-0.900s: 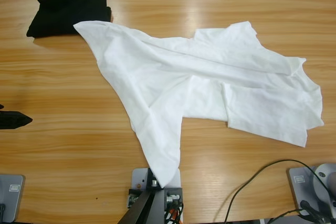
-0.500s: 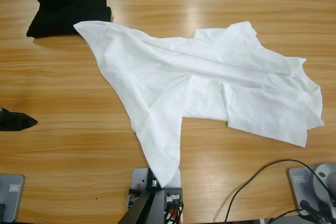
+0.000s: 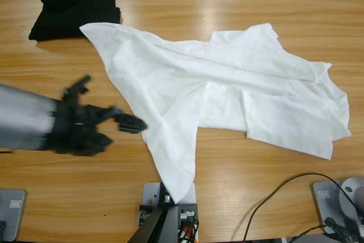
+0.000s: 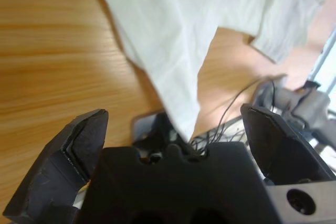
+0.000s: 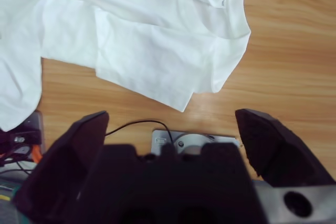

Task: Fold clothes

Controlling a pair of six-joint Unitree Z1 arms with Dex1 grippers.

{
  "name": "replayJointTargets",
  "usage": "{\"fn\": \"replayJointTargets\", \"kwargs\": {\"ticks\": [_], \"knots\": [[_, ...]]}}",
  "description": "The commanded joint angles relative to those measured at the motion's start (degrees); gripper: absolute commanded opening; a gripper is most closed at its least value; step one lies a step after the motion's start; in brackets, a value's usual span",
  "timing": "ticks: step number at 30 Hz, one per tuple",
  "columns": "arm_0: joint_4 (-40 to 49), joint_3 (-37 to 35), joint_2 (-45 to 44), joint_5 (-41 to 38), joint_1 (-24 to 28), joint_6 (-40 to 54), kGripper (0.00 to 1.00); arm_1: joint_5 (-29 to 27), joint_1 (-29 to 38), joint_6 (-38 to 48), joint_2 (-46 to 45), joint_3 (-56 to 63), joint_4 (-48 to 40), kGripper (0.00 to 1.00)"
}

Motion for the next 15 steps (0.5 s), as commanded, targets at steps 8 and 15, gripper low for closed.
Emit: {"fn": "replayJointTargets", "kwargs": {"ticks": [8,15], "knots": [[-8.86,0.25,15.12,2.92,-6.57,-9.47,0.881,0.39,0.68,0.67,-4.36,1.87,1.79,0.991],[-13.80,0.49,17.56,3.01,-6.73,-9.86,0.753,0.67,0.75,0.58,-5.26,2.31,1.72,0.982]]}}
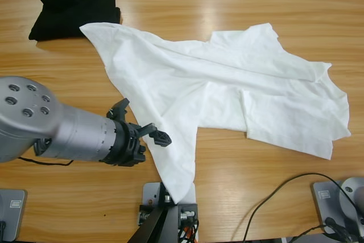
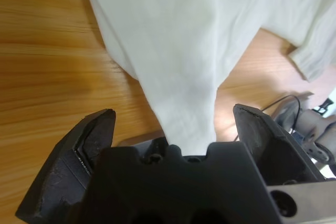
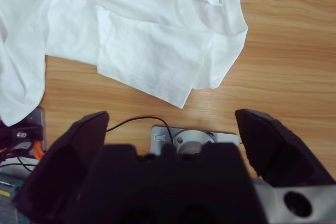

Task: Fold clothes

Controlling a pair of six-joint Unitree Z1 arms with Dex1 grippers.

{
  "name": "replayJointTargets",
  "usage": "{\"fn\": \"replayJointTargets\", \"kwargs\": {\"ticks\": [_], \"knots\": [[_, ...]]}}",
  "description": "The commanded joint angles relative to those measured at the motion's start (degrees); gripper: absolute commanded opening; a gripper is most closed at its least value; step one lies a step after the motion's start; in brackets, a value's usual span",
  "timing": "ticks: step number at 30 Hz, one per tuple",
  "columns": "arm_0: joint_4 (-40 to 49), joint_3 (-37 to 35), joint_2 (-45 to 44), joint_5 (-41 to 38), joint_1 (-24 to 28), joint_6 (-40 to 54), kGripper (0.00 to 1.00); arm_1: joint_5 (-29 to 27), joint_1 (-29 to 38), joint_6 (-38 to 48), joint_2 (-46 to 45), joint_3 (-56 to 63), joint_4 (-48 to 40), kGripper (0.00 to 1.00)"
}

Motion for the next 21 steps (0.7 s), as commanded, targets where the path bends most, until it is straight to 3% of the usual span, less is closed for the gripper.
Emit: {"fn": "replayJointTargets", "kwargs": {"ticks": [1,5,8,11,14,16,18,21], "knots": [[-5.47,0.52,5.04,1.05,-0.67,-0.65,0.769,0.71,0.62,0.40,-1.83,2.35,0.47,0.982],[-5.61,0.62,4.88,1.35,-0.67,-0.74,0.773,0.70,0.58,0.40,-2.19,2.82,-0.06,0.982],[-5.61,0.92,4.76,1.28,-0.67,-0.67,0.646,0.57,0.60,0.40,-2.87,3.00,-0.24,0.981],[-5.61,0.97,3.74,1.20,-0.67,-0.58,0.610,0.54,0.60,0.40,-3.42,3.23,-0.52,0.932],[-5.61,1.31,3.67,1.20,-0.67,0.09,0.476,0.61,0.62,0.40,-3.50,3.26,-0.46,0.919],[-5.86,1.27,3.88,1.20,-0.67,0.55,0.462,0.63,0.60,0.40,-3.94,3.28,-0.43,0.913],[-5.96,1.08,3.58,1.21,-0.67,1.36,0.362,0.63,0.60,0.40,-4.21,3.42,-0.48,0.908],[-6.10,0.66,3.02,1.28,-0.67,2.99,0.337,0.63,0.62,0.40,-4.05,3.56,-0.76,0.908]]}}
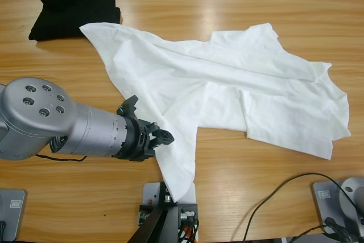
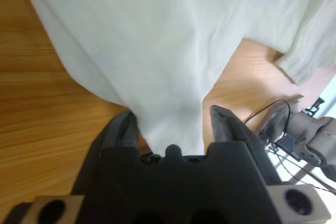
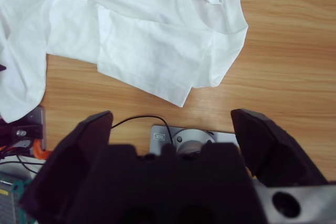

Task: Fold clothes

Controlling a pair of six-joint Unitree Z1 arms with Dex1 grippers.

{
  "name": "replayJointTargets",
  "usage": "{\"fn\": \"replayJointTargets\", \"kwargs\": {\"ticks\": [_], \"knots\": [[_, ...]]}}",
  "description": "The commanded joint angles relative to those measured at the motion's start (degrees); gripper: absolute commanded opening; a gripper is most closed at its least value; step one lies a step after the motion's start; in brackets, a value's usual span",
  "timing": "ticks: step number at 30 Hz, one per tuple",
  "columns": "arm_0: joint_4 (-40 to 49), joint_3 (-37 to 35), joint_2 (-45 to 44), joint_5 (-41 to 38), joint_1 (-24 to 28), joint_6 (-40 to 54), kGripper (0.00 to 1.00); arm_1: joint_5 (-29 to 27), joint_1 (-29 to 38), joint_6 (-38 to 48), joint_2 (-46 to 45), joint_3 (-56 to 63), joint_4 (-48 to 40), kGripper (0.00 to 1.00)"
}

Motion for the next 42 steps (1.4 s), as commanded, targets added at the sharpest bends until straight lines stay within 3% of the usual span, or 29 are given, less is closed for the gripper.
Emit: {"fn": "replayJointTargets", "kwargs": {"ticks": [1,2,14,15,16,17,19,31,36,39,42], "knots": [[-1.09,0.62,0.89,0.85,-0.46,3.12,0.148,0.49,0.60,0.40,-1.41,2.34,-0.71,0.908],[-1.09,0.62,0.84,1.03,-0.46,3.26,0.000,0.51,0.62,0.40,-1.41,2.43,-0.84,0.908],[1.25,0.41,0.15,1.59,-0.02,3.89,0.000,0.49,0.60,0.40,-1.90,3.04,-1.63,0.908],[1.06,0.18,0.61,1.24,-0.02,3.89,0.230,0.51,0.58,0.40,-1.93,3.12,-1.73,0.909],[1.04,-0.07,0.96,1.03,-0.02,3.89,0.712,0.58,0.60,0.40,-1.93,3.17,-1.87,0.909],[1.15,0.11,0.91,0.94,-0.02,3.89,0.933,0.58,0.62,0.40,-2.01,3.26,-2.01,0.909],[1.64,0.99,0.26,1.03,-0.02,3.70,0.999,0.79,0.60,0.40,-2.02,3.38,-2.19,0.908],[3.33,3.34,0.45,1.12,-2.74,-2.61,0.992,1.20,0.60,0.22,-1.99,3.41,-2.10,0.910],[2.96,1.85,1.67,0.91,-2.92,-3.05,0.869,0.99,0.56,0.14,-1.76,3.47,-2.31,0.911],[2.06,1.48,2.16,0.41,-3.08,-3.05,0.640,0.85,0.58,0.05,-1.55,3.55,-2.54,0.912],[0.23,0.88,3.81,-0.40,-3.48,-3.12,0.621,0.85,0.58,0.05,-1.71,3.55,-2.54,0.909]]}}
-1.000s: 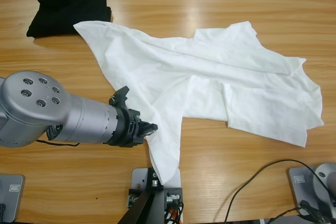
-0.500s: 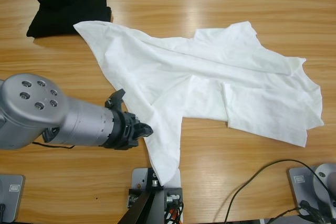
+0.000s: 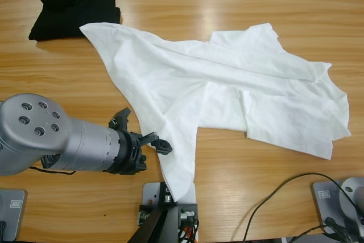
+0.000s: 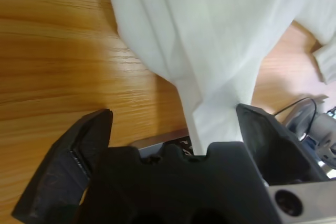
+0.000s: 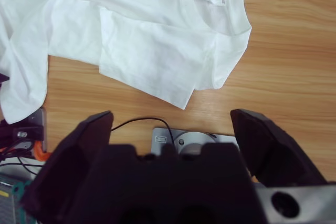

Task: Fold clothes

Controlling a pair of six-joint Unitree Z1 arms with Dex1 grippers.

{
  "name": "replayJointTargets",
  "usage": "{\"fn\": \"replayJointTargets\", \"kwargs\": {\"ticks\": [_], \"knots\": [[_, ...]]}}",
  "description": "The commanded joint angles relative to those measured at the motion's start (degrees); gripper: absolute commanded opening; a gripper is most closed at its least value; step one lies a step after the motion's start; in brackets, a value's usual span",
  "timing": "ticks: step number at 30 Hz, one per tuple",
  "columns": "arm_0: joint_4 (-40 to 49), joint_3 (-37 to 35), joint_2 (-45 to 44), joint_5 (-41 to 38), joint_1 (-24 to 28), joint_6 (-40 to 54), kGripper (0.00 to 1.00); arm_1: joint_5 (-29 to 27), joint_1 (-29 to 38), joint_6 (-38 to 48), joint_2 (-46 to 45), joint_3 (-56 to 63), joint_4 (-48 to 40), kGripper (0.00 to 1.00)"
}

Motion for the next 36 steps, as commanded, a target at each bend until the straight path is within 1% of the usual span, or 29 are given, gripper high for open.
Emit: {"fn": "replayJointTargets", "kwargs": {"ticks": [1,3,6,12,14,23,24,26,28,30,36], "knots": [[-3.47,-1.22,5.11,-1.41,-1.22,-0.70,0.618,0.50,0.58,0.05,-1.29,1.87,-0.69,0.909],[-4.98,-1.42,5.80,-1.62,-1.40,-0.95,0.547,0.50,0.58,0.05,-1.44,1.87,-0.66,0.909],[-6.51,-1.24,6.64,-1.99,-1.77,-1.69,0.540,0.50,0.60,0.05,-1.55,1.87,-0.66,0.909],[-6.72,-0.68,5.96,-2.06,-1.80,-1.56,0.532,0.41,0.56,0.05,-1.69,1.96,-0.75,0.908],[-6.74,-0.63,5.54,-2.03,-1.80,-1.32,0.445,0.41,0.58,0.05,-1.95,1.96,-0.75,0.908],[-7.21,-0.54,5.06,-2.03,-1.79,-2.27,0.439,0.41,0.58,0.05,-2.87,2.04,-0.75,0.908],[-7.19,-0.50,4.90,-2.01,-1.79,-2.25,0.420,0.41,0.56,0.05,-2.90,2.04,-0.75,0.908],[-7.21,-0.50,4.39,-1.97,-1.77,-2.18,0.279,0.41,0.60,0.05,-2.94,2.04,-0.75,0.905],[-7.21,-0.35,3.66,-1.97,-1.52,-2.18,0.119,0.44,0.60,0.05,-2.87,2.11,-0.80,0.868],[-7.30,-0.29,3.78,-1.94,-1.36,-1.92,0.000,0.50,0.56,0.05,-2.83,2.22,-0.92,0.867],[-7.23,0.04,3.95,-1.67,-1.28,-1.58,0.000,0.50,0.60,0.05,-2.87,2.31,-0.92,0.862]]}}
